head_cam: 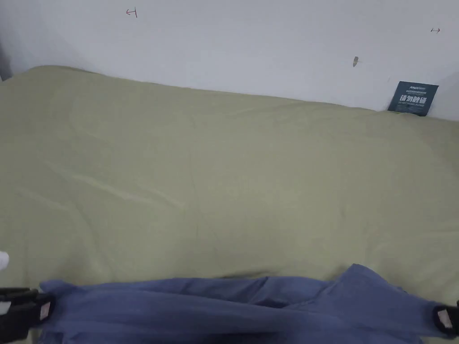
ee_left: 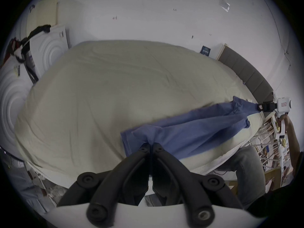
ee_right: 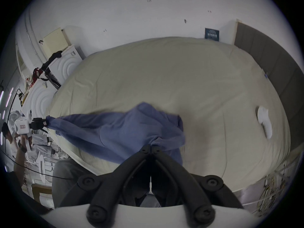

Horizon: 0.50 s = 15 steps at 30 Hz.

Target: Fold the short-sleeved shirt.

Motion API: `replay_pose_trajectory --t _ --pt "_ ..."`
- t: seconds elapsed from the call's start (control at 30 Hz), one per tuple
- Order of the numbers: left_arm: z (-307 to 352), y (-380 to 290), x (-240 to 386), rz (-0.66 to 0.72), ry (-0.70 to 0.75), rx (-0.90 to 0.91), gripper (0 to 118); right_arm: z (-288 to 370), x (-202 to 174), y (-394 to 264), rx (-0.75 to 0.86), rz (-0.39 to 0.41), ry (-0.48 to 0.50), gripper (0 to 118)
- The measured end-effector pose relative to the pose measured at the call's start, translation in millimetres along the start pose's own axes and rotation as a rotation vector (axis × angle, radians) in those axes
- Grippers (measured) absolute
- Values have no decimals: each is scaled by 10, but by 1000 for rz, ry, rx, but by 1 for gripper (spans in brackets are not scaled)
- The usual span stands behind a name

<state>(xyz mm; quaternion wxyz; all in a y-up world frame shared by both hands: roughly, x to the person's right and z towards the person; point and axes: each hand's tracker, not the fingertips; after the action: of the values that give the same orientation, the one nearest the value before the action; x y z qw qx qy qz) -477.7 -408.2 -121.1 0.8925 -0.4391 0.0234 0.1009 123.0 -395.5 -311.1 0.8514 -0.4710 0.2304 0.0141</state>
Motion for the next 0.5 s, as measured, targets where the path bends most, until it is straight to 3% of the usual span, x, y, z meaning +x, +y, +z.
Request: replay_pose_trajectory --t 0.4,0.43,0.47,0.5 --pt "-388 -543 -100 89 -4 -79 4 -432 280 -477 -94 -141 -79 0" --pt "-387 -536 -85 93 8 -67 8 -430 274 -491 -95 -151 -60 0" --pt "-369 -521 -72 99 16 -55 23 -416 256 -489 -99 -164 -43 3" --pt "-333 -497 -62 112 24 -45 46 -376 224 -480 -93 -170 -46 11"
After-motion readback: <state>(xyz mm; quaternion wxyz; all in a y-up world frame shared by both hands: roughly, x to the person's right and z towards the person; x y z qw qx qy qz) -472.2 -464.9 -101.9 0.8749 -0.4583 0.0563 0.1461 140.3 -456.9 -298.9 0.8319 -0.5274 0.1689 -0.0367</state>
